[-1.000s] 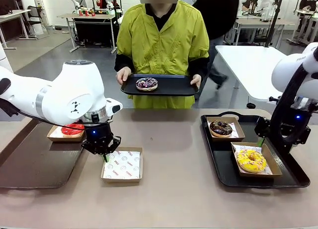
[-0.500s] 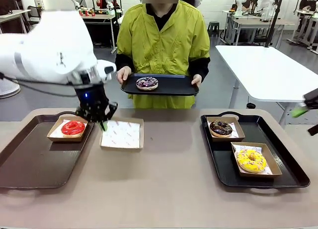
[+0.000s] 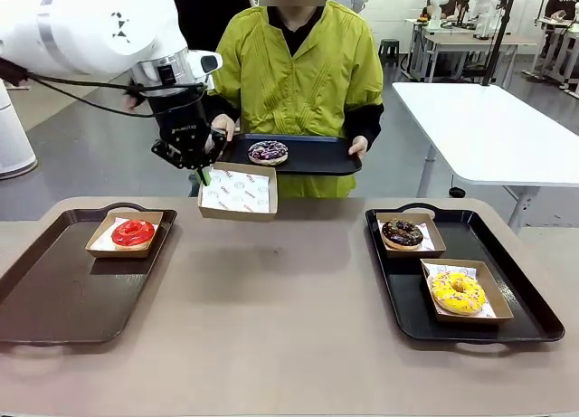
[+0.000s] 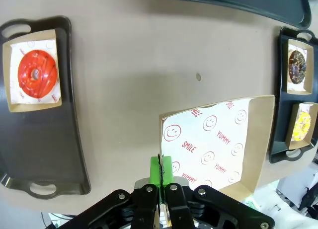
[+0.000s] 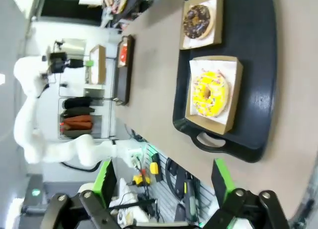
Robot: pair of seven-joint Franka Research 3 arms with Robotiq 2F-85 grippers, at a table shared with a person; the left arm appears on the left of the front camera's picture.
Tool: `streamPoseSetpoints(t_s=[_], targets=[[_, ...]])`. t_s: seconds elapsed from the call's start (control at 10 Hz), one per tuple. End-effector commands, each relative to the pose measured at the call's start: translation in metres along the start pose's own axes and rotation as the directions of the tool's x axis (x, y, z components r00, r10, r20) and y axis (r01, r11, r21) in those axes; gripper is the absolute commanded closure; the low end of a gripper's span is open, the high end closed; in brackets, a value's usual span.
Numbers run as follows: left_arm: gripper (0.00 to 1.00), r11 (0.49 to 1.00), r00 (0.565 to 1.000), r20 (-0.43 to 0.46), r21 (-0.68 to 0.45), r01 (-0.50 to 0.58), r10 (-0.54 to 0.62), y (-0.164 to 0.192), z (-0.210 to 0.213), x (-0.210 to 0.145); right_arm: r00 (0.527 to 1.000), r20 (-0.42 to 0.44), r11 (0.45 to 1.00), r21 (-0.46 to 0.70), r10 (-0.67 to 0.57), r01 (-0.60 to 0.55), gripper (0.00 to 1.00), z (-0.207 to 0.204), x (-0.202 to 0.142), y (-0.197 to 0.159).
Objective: Individually package the donuts and arrange them on the tray.
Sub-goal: Place the picked Paper togo box on the Handle tray while simultaneously picking up another Paper togo box from the table with the other hand.
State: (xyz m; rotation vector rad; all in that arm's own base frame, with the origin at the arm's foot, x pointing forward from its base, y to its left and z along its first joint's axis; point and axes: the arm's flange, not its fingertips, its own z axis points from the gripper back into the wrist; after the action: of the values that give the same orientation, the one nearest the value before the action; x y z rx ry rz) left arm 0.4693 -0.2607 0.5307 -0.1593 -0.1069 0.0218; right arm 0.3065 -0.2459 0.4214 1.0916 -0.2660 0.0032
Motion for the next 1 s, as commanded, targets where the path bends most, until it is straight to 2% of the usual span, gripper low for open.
streamPoseSetpoints(t_s=[0.0,0.4,0.5,0.9], targets=[[1.00,0.999,1.000,-0.011,0.037,-0.001,0.001,-0.008,0.000,0.023,0.996,0.001,0.989,0.119,0.086,-0.085,0.00,0.013,0.018,-0.027],[1.00,0.993,0.997,-0.072,0.117,0.012,-0.003,-0.011,-0.011,0.046,0.992,0.024,0.980,0.150,0.128,-0.130,0.00,0.009,0.024,-0.041],[1.00,0.999,0.999,-0.041,0.049,0.012,-0.010,-0.004,-0.014,0.037,0.996,0.011,0.987,0.132,0.093,-0.094,0.00,0.005,0.014,-0.041],[1.00,0.999,0.999,-0.041,0.049,0.012,-0.010,-0.004,-0.014,0.037,0.996,0.011,0.987,0.132,0.093,-0.094,0.00,0.005,0.014,-0.041]])
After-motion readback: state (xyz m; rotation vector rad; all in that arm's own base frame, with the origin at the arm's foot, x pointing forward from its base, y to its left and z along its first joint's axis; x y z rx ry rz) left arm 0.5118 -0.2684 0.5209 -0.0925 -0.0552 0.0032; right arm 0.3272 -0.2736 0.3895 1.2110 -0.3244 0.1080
